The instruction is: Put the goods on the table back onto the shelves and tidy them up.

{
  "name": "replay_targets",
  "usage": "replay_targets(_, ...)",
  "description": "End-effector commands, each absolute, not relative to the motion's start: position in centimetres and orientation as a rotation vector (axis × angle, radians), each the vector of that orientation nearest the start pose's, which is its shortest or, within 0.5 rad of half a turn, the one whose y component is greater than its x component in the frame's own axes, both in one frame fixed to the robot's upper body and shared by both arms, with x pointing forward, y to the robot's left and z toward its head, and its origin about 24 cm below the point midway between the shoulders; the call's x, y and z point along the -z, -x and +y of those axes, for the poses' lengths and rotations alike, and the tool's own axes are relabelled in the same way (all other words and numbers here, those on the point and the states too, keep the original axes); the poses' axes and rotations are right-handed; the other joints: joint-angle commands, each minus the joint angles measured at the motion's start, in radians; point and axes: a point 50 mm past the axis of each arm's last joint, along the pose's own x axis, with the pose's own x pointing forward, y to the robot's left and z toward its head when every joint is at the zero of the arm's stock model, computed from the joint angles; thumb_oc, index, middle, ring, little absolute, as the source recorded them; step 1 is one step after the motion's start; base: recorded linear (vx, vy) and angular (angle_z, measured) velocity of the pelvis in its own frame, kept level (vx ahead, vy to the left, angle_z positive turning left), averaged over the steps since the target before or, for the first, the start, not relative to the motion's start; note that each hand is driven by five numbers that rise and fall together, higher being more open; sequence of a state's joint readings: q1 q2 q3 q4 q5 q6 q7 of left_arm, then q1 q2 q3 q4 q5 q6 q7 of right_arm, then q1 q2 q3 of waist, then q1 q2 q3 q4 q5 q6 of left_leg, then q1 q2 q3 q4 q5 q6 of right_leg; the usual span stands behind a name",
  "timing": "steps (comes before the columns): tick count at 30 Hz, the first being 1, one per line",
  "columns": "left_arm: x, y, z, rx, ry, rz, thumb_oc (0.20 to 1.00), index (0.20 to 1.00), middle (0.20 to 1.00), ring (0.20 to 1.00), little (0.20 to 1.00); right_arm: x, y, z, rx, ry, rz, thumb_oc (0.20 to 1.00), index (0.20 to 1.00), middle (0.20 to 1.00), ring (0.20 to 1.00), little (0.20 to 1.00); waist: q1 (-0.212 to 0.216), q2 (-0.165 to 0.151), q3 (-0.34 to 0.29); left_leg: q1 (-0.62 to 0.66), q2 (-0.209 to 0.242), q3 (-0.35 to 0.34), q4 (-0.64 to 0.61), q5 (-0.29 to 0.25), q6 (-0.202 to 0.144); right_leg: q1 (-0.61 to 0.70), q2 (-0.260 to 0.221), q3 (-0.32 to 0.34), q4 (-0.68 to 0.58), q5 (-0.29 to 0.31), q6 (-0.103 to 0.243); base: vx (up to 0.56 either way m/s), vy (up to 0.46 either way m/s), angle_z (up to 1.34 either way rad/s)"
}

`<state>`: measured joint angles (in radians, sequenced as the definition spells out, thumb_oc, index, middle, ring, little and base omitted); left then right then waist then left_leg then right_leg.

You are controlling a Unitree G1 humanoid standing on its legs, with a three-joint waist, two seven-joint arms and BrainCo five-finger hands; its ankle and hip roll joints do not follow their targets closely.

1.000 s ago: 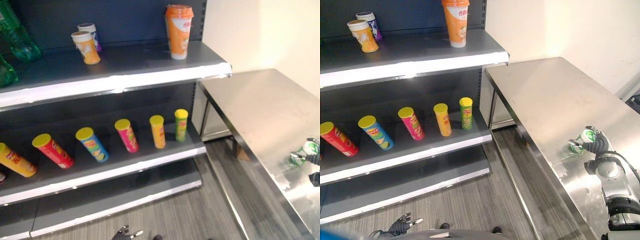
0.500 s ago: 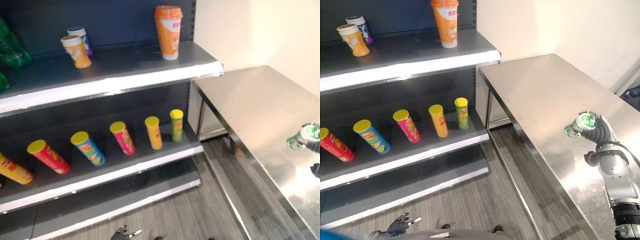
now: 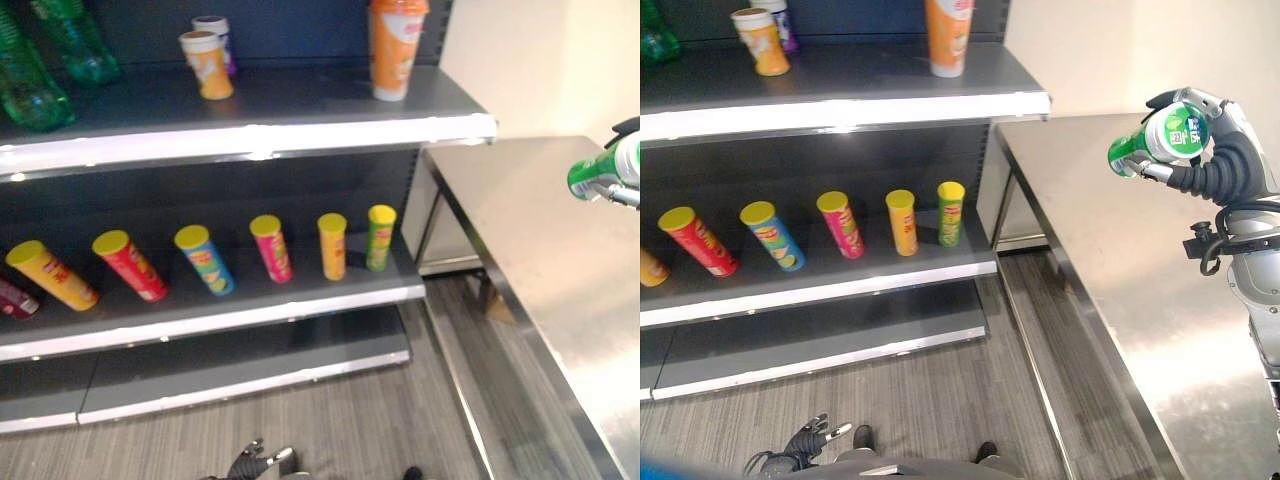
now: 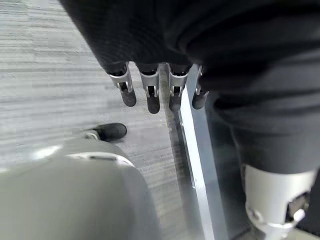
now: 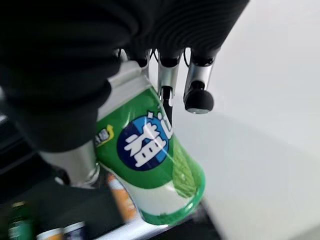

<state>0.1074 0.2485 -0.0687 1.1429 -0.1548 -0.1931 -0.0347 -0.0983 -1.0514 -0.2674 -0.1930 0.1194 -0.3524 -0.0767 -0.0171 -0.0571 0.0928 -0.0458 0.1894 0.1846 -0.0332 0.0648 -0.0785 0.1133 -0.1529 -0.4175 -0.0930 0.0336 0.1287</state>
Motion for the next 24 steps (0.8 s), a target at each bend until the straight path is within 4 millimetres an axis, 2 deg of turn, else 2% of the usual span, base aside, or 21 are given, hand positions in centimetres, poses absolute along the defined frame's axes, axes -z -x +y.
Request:
replay_targets(1, 14.4, -10.0, 25.9, -0.148, -0.187, 0.980, 1.000, 1.000, 1.000, 1.000, 1.000, -29.2, -23.2, -26.6, 0.023, 0.897, -0.910, 0.200, 0.200, 0.200, 0.200, 0.200, 0.037, -0.036, -0.034, 0.045, 0.031, -0.016, -0.030, -0.014, -0.059, -0.019, 0.014, 0.073, 0.035, -0.039, -0.012, 0.07, 0.294, 0.21)
replay_targets(2, 14.4, -10.0, 26.0, -0.141, -0.195, 0.983, 1.000, 1.000, 1.000, 1.000, 1.000, -29.4, -23.4, -25.8, -0.012, 0.894, -0.927, 0.200, 0.200, 0.200, 0.200, 0.200, 0.042, -0.039, -0.037, 0.041, 0.009, -0.019, -0.017, -0.028, -0.048, -0.020, -0.009, 0.074, 0.044, -0.035, -0.005, 0.08, 0.411, 0.22)
replay_targets(3, 14.3, -9.8, 26.3, -0.136, -0.214, 0.991, 1.000, 1.000, 1.000, 1.000, 1.000, -29.7, -24.1, -24.4, -0.070, 0.886, -0.948, 0.200, 0.200, 0.200, 0.200, 0.200, 0.060, -0.042, -0.039, 0.044, -0.030, -0.024, 0.003, -0.059, -0.029, -0.027, -0.054, 0.078, 0.076, -0.033, 0.013, 0.05, 0.334, 0.19)
replay_targets(4, 14.3, -9.8, 26.3, -0.138, -0.212, 0.991, 1.000, 1.000, 1.000, 1.000, 1.000, -29.7, -24.2, -24.3, -0.072, 0.886, -0.950, 0.200, 0.200, 0.200, 0.200, 0.200, 0.057, -0.043, -0.041, 0.040, -0.033, -0.024, 0.003, -0.056, -0.027, -0.031, -0.056, 0.078, 0.076, -0.030, 0.014, 0.05, 0.329, 0.14)
replay_targets(7, 14.1, -9.8, 27.0, -0.132, -0.238, 0.990, 1.000, 1.000, 1.000, 1.000, 1.000, -29.9, -25.3, -22.9, -0.135, 0.903, -0.946, 0.200, 0.200, 0.200, 0.200, 0.200, 0.076, -0.047, -0.046, 0.061, -0.092, -0.011, -0.005, -0.084, 0.006, -0.055, -0.118, 0.085, 0.153, -0.022, 0.037, 0.05, 0.295, 0.07)
replay_targets(8, 13.9, -9.9, 27.5, -0.134, -0.251, 0.986, 1.000, 1.000, 1.000, 1.000, 1.000, -30.1, -26.0, -21.9, -0.178, 0.913, -0.946, 0.200, 0.200, 0.200, 0.200, 0.200, 0.083, -0.051, -0.036, 0.083, -0.120, -0.008, -0.020, -0.088, 0.031, -0.085, -0.159, 0.100, 0.240, 0.005, 0.045, 0.05, 0.284, 0.08)
replay_targets(10, 13.8, -10.0, 27.7, -0.135, -0.258, 0.982, 1.000, 1.000, 1.000, 1.000, 1.000, -30.3, -26.4, -21.4, -0.193, 0.923, -0.950, 0.200, 0.200, 0.200, 0.200, 0.200, 0.083, -0.052, -0.033, 0.089, -0.129, -0.010, -0.030, -0.084, 0.040, -0.105, -0.168, 0.111, 0.280, 0.018, 0.043, 0.05, 0.192, 0.05)
replay_targets(11, 13.5, -10.2, 28.2, -0.132, -0.278, 0.975, 1.000, 1.000, 1.000, 1.000, 1.000, -30.3, -26.9, -21.0, -0.213, 0.927, -0.941, 0.200, 0.200, 0.200, 0.200, 0.200, 0.084, -0.053, -0.024, 0.100, -0.133, -0.018, -0.042, -0.085, 0.044, -0.136, -0.156, 0.142, 0.339, 0.028, 0.043, 0.05, 0.122, 0.05)
replay_targets(13, 13.5, -10.3, 28.2, -0.132, -0.277, 0.975, 1.000, 1.000, 1.000, 1.000, 1.000, -30.3, -26.9, -21.0, -0.214, 0.927, -0.942, 0.200, 0.200, 0.200, 0.200, 0.200, 0.083, -0.053, -0.027, 0.096, -0.133, -0.018, -0.043, -0.082, 0.044, -0.140, -0.155, 0.142, 0.337, 0.031, 0.043, 0.02, 0.028, 0.03)
replay_targets(15, 13.1, -11.0, 28.5, -0.123, -0.290, 0.952, 1.000, 1.000, 1.000, 1.000, 1.000, -30.9, -27.2, -20.5, -0.234, 0.938, -0.945, 0.200, 0.200, 0.200, 0.200, 0.200, 0.076, -0.053, -0.022, 0.098, -0.133, -0.045, -0.052, -0.079, 0.041, -0.170, -0.087, 0.213, 0.301, 0.001, 0.028, 0.06, -0.027, 0.13)
replay_targets(16, 12.9, -11.2, 28.9, -0.136, -0.291, 0.946, 1.000, 1.000, 1.000, 1.000, 1.000, -31.7, -27.8, -20.1, -0.251, 0.935, -0.947, 0.200, 0.200, 0.200, 0.200, 0.200, 0.077, -0.061, -0.022, 0.093, -0.142, -0.061, -0.052, -0.082, 0.037, -0.179, -0.045, 0.258, 0.169, 0.009, 0.024, 0.06, -0.046, 0.20)
replay_targets(17, 12.9, -11.1, 28.9, -0.137, -0.288, 0.946, 1.000, 1.000, 1.000, 1.000, 1.000, -31.7, -27.9, -20.1, -0.253, 0.935, -0.948, 0.200, 0.200, 0.200, 0.200, 0.200, 0.075, -0.059, -0.021, 0.094, -0.141, -0.062, -0.052, -0.083, 0.036, -0.175, -0.043, 0.257, 0.164, 0.011, 0.023, 0.04, -0.076, 0.20)
replay_targets(19, 12.9, -11.0, 28.8, -0.130, -0.288, 0.945, 1.000, 1.000, 1.000, 1.000, 1.000, -32.7, -27.9, -19.6, -0.272, 0.954, -0.961, 0.200, 0.200, 0.200, 0.200, 0.200, 0.078, -0.073, -0.021, 0.086, -0.142, -0.087, -0.040, -0.079, 0.030, -0.143, -0.026, 0.288, 0.108, 0.009, 0.027, 0.05, -0.094, 0.38)
replay_targets(20, 13.1, -10.7, 28.5, -0.130, -0.281, 0.955, 1.000, 1.000, 1.000, 1.000, 1.000, -32.9, -28.5, -19.7, -0.262, 0.937, -0.943, 0.200, 0.200, 0.200, 0.200, 0.200, 0.089, -0.083, -0.042, 0.081, -0.141, -0.093, -0.044, -0.075, 0.021, -0.121, -0.018, 0.286, 0.071, 0.023, 0.024, 0.08, -0.086, 0.70)
replay_targets(24, 13.6, -10.1, 27.8, -0.127, -0.251, 0.977, 1.000, 1.000, 1.000, 1.000, 1.000, -33.0, -29.2, -19.5, -0.280, 0.930, -0.914, 0.200, 0.200, 0.200, 0.200, 0.200, 0.093, -0.087, -0.066, 0.083, -0.128, -0.105, -0.047, -0.074, 0.010, -0.088, -0.007, 0.271, 0.030, 0.028, 0.022, 0.09, -0.073, 0.33)
